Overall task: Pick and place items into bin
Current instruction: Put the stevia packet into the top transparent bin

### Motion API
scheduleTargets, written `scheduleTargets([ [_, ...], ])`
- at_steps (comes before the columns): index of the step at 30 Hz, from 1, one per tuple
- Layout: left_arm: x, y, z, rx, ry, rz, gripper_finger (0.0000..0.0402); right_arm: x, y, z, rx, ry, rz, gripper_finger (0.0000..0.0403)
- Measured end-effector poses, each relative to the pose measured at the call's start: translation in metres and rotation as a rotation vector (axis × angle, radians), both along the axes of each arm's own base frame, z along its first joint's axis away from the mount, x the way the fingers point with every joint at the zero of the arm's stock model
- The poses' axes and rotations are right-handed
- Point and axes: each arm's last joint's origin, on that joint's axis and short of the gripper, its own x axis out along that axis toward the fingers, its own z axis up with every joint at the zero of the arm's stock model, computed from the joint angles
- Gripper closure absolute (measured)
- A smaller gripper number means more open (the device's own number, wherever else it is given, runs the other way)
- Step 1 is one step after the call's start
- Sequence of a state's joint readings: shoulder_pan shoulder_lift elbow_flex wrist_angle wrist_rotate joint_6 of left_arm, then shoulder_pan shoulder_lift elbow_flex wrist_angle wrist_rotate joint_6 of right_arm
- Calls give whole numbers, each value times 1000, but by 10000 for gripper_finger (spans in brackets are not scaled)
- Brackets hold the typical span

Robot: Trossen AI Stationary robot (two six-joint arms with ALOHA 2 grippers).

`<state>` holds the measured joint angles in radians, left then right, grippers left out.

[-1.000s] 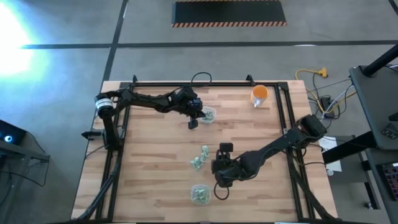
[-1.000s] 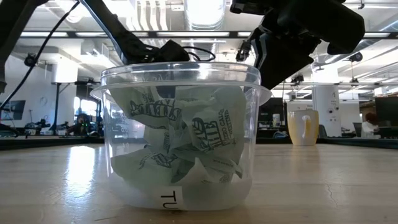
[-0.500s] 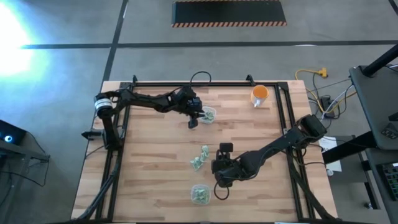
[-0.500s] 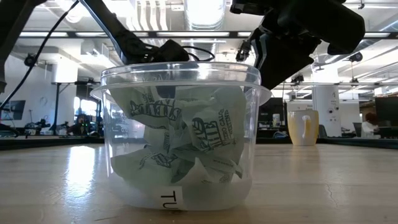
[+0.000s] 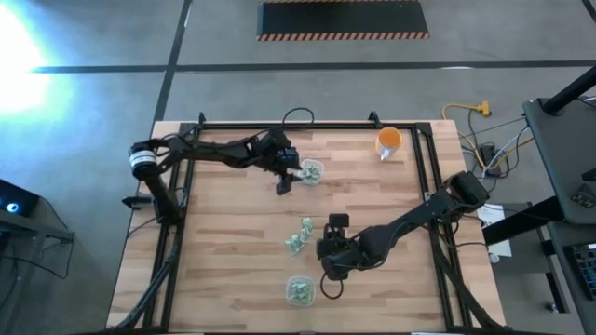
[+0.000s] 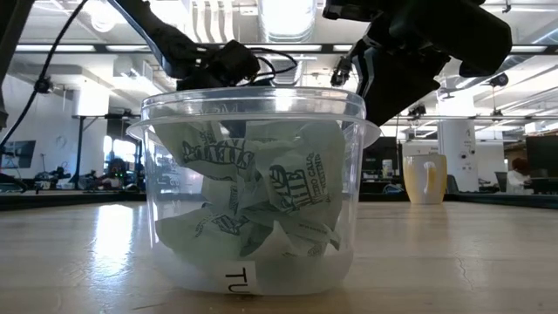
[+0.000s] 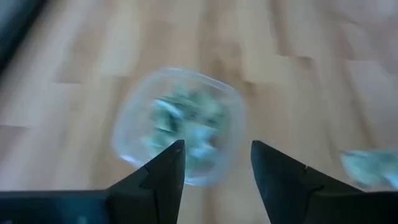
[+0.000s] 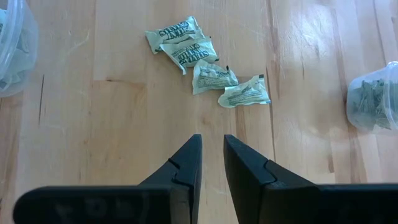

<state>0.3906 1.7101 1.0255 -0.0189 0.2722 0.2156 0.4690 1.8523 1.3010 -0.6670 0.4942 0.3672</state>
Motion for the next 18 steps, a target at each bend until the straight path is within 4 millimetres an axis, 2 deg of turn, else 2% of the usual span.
scheduleTargets([
  [9,-14,-44,-3,-16,73,-170,235,0,0,-1,-1,1,0,346],
  [18,-58,-98,-15,21,84,-344,235,-1,-1,-3,6,1,-16,346],
])
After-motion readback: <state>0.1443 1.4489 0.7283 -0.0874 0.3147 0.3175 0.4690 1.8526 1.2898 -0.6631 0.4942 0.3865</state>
